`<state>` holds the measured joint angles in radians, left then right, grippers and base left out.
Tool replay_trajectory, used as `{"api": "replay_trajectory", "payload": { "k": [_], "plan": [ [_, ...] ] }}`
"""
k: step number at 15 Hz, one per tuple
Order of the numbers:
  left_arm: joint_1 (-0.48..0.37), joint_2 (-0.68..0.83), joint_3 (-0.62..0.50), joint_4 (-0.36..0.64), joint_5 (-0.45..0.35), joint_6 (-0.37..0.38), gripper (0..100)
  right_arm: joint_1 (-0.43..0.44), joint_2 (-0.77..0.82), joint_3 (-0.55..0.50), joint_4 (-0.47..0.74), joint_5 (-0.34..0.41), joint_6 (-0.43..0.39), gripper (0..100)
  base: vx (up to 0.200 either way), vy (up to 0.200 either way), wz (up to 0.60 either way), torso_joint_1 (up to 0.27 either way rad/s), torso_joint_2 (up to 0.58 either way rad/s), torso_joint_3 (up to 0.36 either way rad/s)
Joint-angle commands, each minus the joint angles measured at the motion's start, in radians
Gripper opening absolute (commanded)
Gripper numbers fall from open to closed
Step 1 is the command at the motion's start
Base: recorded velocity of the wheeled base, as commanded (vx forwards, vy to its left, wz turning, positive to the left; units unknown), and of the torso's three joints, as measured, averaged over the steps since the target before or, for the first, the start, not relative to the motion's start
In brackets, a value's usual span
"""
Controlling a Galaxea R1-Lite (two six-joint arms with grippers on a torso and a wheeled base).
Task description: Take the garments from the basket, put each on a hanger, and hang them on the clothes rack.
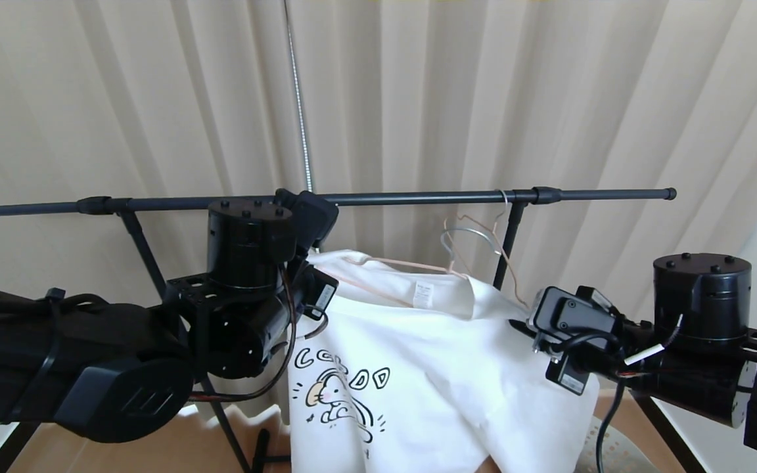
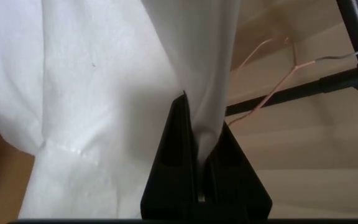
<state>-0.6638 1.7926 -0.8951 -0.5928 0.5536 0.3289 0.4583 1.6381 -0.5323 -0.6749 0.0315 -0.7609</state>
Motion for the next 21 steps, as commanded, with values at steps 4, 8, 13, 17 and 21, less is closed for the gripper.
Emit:
{"api": "replay_trajectory", "payload": {
  "k": [4,8,13,17,21],
  "plan": [
    [-0.039,-0.018,0.005,-0.001,0.0,-0.001,0,0.053,0.066,0.003,-0.018,-0.038,0.0,0,0.0,0.0,0.0,0.0,0.0,0.0],
    [-0.086,-0.042,0.024,-0.001,0.0,-0.005,0,0.088,0.095,0.002,-0.057,-0.044,0.066,0,0.0,0.0,0.0,0.0,0.0,0.0],
    [-0.12,-0.055,0.021,-0.004,0.0,-0.01,0,0.12,0.141,0.014,-0.14,-0.042,0.126,0,0.0,0.0,0.0,0.0,0.0,0.0],
    [-0.128,-0.091,0.033,-0.001,0.0,-0.004,0,0.117,0.118,0.066,-0.14,0.077,0.069,0,0.0,0.0,0.0,0.0,0.0,0.0],
    [-0.053,-0.157,0.079,0.004,-0.001,0.036,0,0.056,0.058,0.087,-0.127,0.232,0.043,0,0.0,0.0,0.0,0.0,0.0,0.0]
  ]
}}
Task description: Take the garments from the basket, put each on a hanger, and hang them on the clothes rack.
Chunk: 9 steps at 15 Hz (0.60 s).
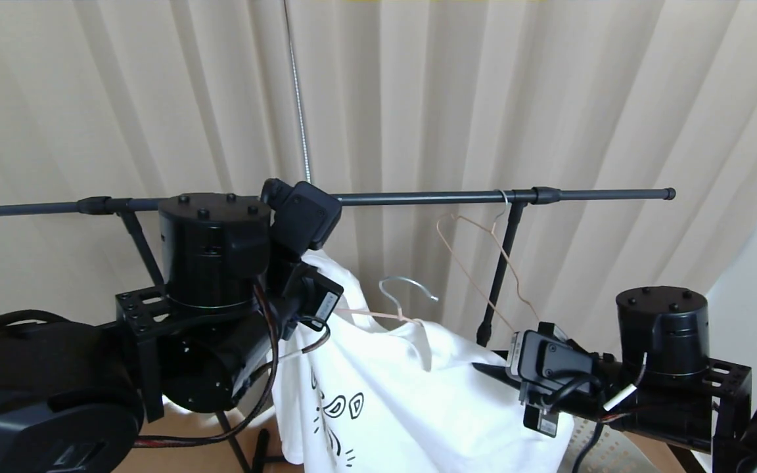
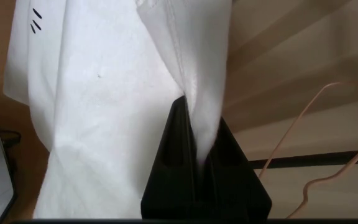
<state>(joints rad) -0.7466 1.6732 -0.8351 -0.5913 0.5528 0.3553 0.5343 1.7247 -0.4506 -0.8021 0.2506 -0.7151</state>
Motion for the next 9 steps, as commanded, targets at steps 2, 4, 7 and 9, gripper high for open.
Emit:
{"api": "replay_trajectory", "payload": {
  "k": [2,4,7,9],
  "plan": [
    [0.053,-0.066,0.03,0.022,-0.001,0.025,0,-0.037,-0.031,0.006,0.0,0.025,-0.009,0,0.0,0.0,0.0,0.0,0.0,0.0],
    [0.09,-0.105,0.031,0.096,-0.017,0.03,0,-0.046,-0.053,0.006,0.0,0.064,-0.015,0,0.0,0.0,0.0,0.0,0.0,0.0],
    [0.124,-0.105,0.031,0.108,-0.083,0.067,0,-0.046,-0.068,0.024,0.001,0.16,-0.015,0,0.0,0.0,0.0,0.0,0.0,0.0],
    [0.121,-0.102,0.027,0.108,-0.113,0.09,0,-0.04,-0.056,0.029,0.001,0.17,-0.017,0,0.0,0.0,0.0,0.0,0.0,0.0]
  ]
}}
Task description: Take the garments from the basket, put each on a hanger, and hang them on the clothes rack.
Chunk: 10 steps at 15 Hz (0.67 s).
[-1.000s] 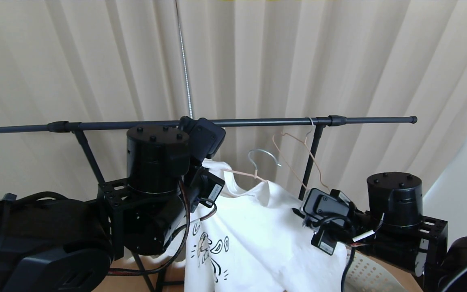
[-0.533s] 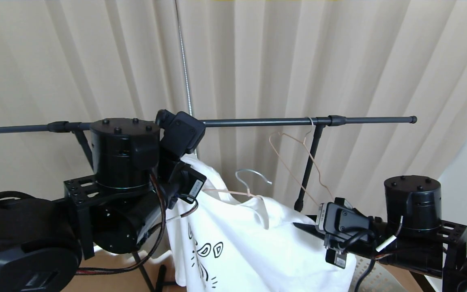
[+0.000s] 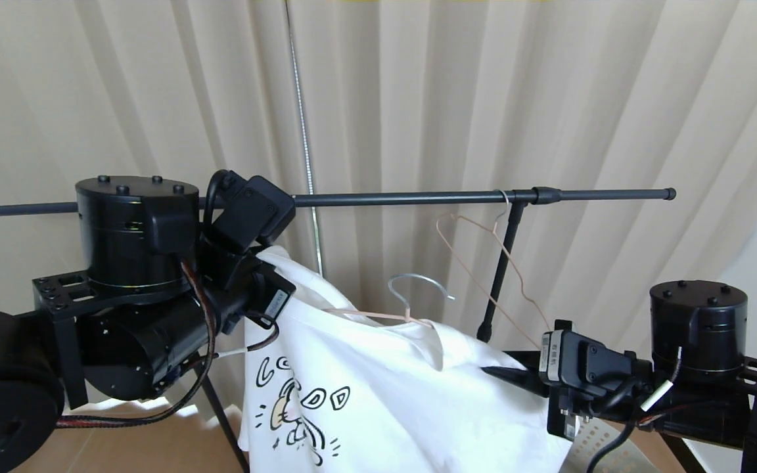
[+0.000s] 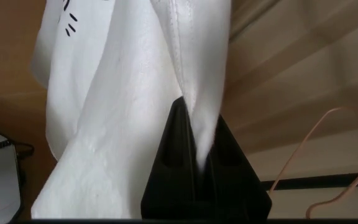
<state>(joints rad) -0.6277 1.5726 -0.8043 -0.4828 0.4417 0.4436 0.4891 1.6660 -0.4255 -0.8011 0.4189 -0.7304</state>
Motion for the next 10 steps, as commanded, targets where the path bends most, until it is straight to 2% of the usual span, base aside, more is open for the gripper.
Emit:
{"api": "replay_trajectory", "payload": {
  "k": [1,3,4,7,10],
  "plan": [
    [-0.004,-0.003,-0.007,0.0,-0.026,0.012,0,0.011,0.009,0.004,-0.001,0.001,0.0,0,0.0,0.0,0.0,0.0,0.0,0.0],
    [-0.033,-0.012,-0.001,0.001,-0.089,0.02,0,0.042,0.023,-0.007,0.0,0.0,0.006,0,0.0,0.0,0.0,0.0,0.0,0.0],
    [-0.072,-0.019,-0.001,0.003,-0.092,0.02,0,0.057,0.047,-0.019,-0.003,-0.014,0.019,0,0.0,0.0,0.0,0.0,0.0,0.0],
    [-0.152,-0.031,-0.001,0.003,-0.087,0.018,0,0.081,0.092,-0.048,-0.017,-0.127,0.068,0,0.0,0.0,0.0,0.0,0.0,0.0],
    [-0.17,-0.031,-0.001,0.007,-0.087,0.009,0,0.118,0.117,-0.073,-0.018,-0.154,0.14,0,0.0,0.0,0.0,0.0,0.0,0.0]
  ]
}}
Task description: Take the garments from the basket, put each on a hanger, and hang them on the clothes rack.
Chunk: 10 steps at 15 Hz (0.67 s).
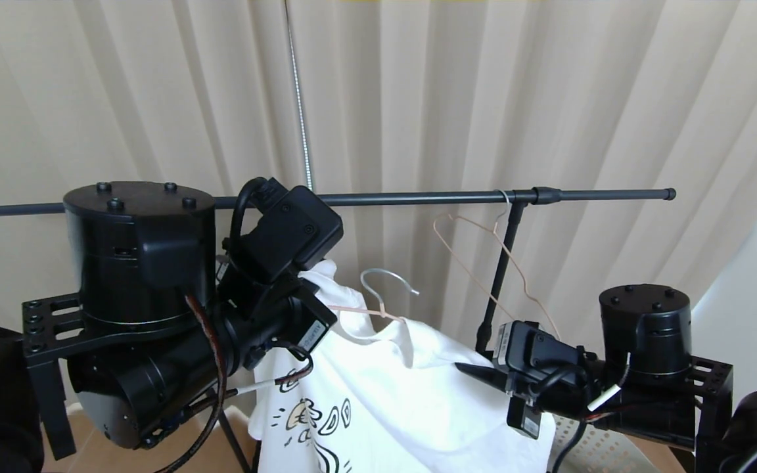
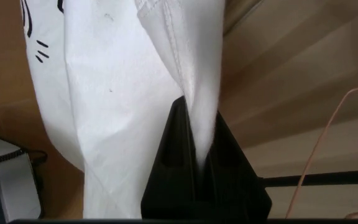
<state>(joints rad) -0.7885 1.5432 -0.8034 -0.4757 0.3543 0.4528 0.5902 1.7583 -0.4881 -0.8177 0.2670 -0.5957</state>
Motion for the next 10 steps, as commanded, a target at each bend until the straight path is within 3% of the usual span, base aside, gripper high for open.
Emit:
{"api": "replay_trajectory", "payload": {
  "k": [1,6,10],
  "plan": [
    [-0.011,-0.002,-0.003,0.0,0.0,-0.011,0,0.025,0.033,-0.015,-0.003,-0.02,0.013,0,0.0,0.0,0.0,0.0,0.0,0.0],
    [-0.006,0.0,-0.005,0.0,0.003,-0.057,0,0.042,0.036,-0.017,-0.152,-0.032,0.157,0,0.0,0.0,0.0,0.0,0.0,0.0],
    [0.017,0.012,-0.017,-0.001,0.023,-0.066,0,0.039,0.0,-0.012,-0.173,-0.029,0.163,0,0.0,0.0,0.0,0.0,0.0,0.0]
  ]
}}
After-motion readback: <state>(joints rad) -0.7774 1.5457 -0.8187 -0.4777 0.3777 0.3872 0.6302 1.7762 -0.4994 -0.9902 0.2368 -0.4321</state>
